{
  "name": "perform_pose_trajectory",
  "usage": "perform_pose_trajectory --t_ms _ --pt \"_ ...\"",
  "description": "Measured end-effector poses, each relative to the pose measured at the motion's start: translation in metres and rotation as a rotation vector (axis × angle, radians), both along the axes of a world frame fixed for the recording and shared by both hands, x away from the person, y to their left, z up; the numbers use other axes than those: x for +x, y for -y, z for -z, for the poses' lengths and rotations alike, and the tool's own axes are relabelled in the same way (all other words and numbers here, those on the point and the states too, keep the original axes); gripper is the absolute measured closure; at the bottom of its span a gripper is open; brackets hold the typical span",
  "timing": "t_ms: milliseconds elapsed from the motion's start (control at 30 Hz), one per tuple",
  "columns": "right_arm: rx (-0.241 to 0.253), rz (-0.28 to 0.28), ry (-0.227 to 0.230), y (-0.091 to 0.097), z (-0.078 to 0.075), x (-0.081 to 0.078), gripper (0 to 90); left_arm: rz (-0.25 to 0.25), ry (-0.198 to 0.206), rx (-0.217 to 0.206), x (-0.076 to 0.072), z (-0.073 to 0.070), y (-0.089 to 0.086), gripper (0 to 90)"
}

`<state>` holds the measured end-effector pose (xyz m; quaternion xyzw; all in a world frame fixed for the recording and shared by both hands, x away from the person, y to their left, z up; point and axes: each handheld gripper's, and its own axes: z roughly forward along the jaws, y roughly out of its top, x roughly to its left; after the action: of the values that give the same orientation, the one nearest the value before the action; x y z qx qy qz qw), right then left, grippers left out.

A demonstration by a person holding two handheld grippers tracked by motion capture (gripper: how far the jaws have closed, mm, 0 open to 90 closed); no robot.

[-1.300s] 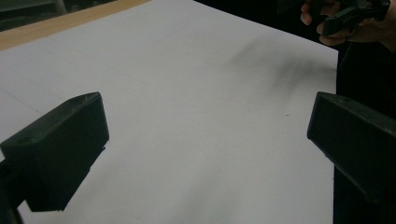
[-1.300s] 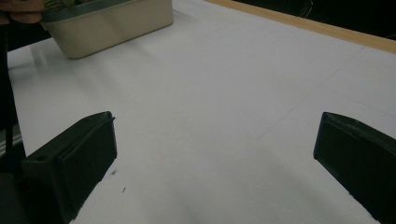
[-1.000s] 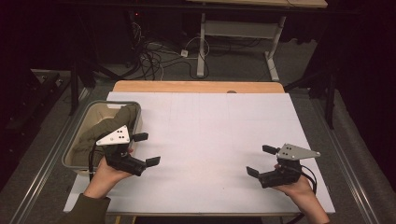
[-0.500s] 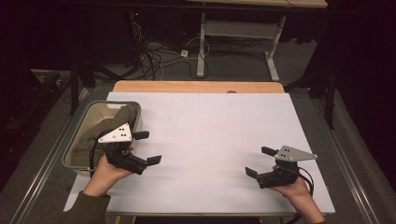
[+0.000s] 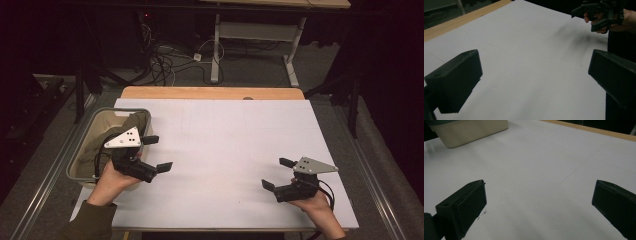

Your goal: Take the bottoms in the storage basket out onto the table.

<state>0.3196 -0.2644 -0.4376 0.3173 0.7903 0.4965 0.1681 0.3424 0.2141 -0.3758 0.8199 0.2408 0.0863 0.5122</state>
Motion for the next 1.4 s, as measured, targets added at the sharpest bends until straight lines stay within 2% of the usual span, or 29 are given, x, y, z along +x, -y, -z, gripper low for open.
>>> perform_pose_trajectory --t_ms 167,200,533,800,1067,1233,1400 --pt "-0.002 -0.001 0.001 0.000 0.001 0.001 0.2 -0.001 0.005 0.000 0.003 -0.002 -0.001 0.0" --pt "-0.006 -0.002 0.001 0.000 0.001 0.001 0.2 0.004 0.011 0.011 0.005 -0.003 -0.001 0.0" --pt "0.000 0.003 0.002 0.001 0.002 0.001 0.3 0.002 0.031 0.006 0.019 -0.014 -0.003 0.0" --pt "-0.004 0.001 0.001 0.001 0.004 0.002 0.4 -0.008 0.022 -0.003 0.034 -0.019 -0.005 0.0" --pt "-0.020 -0.013 -0.010 0.000 0.010 0.002 1.9 -0.008 0.020 0.011 0.042 -0.019 -0.009 0.0" --pt "-0.029 -0.020 -0.009 -0.003 0.015 0.001 1.9 -0.013 0.028 0.009 0.052 -0.025 -0.011 0.0" --pt "-0.011 -0.016 -0.006 -0.002 0.018 -0.001 2.0 -0.022 0.034 0.001 0.056 -0.026 -0.013 0.0"
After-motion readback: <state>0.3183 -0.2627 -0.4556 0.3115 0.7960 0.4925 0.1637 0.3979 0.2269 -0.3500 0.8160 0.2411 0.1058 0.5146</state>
